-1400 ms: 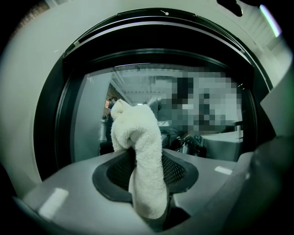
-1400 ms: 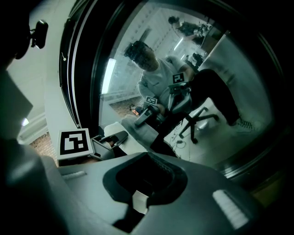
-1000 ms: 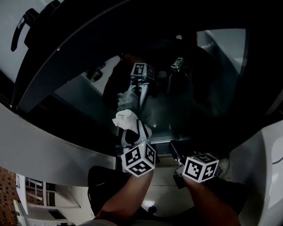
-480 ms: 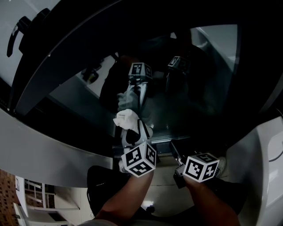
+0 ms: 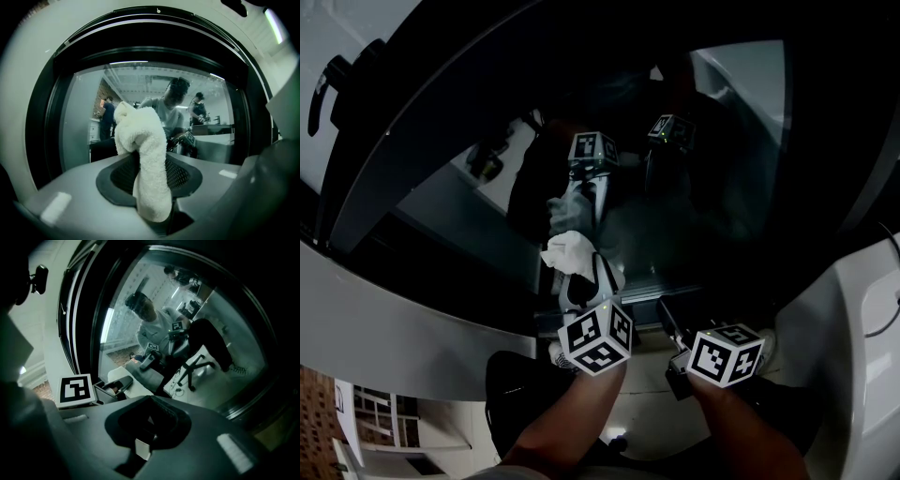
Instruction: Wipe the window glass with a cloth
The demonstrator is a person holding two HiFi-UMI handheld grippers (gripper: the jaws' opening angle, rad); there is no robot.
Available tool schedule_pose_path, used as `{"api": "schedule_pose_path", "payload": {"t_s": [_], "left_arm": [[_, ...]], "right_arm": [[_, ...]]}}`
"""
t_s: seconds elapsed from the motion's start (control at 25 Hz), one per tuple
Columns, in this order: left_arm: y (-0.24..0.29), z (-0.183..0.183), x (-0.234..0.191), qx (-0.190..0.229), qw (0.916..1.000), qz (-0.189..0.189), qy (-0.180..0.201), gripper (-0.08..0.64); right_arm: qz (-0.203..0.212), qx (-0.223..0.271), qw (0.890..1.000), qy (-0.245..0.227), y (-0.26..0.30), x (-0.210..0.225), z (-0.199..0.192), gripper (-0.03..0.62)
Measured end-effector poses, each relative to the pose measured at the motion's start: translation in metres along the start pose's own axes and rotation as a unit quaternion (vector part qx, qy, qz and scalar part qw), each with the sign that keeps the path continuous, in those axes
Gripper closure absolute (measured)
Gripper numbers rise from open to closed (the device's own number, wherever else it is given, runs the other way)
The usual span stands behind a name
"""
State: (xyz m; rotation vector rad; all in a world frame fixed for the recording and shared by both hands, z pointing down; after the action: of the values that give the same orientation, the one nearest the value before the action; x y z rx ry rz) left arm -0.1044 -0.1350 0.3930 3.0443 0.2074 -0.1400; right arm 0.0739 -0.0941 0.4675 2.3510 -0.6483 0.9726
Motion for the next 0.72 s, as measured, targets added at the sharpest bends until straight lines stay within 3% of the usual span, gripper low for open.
{"api": "schedule_pose_path", "payload": {"t_s": [0.72], "left_arm": [[0.006,-0.003,0.040,-0.012,0.9993,-0.034,0.005,0.404]], "right_arm": [[-0.001,0.016,1.000,0.011,-0.025,0.010,0.011,0.592]]}}
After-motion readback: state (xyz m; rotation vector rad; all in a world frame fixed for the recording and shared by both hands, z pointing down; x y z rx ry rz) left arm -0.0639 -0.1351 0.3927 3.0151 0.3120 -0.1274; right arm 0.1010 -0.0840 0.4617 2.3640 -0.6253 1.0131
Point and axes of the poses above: the fingertips, and each gripper's own axes: y forward along the fingers, x to its right, z out of its top, the point moved 9 cm from there along -y, backward along the fingers, and after that the axes turned 13 degrees about -z, right-handed, at the moved point
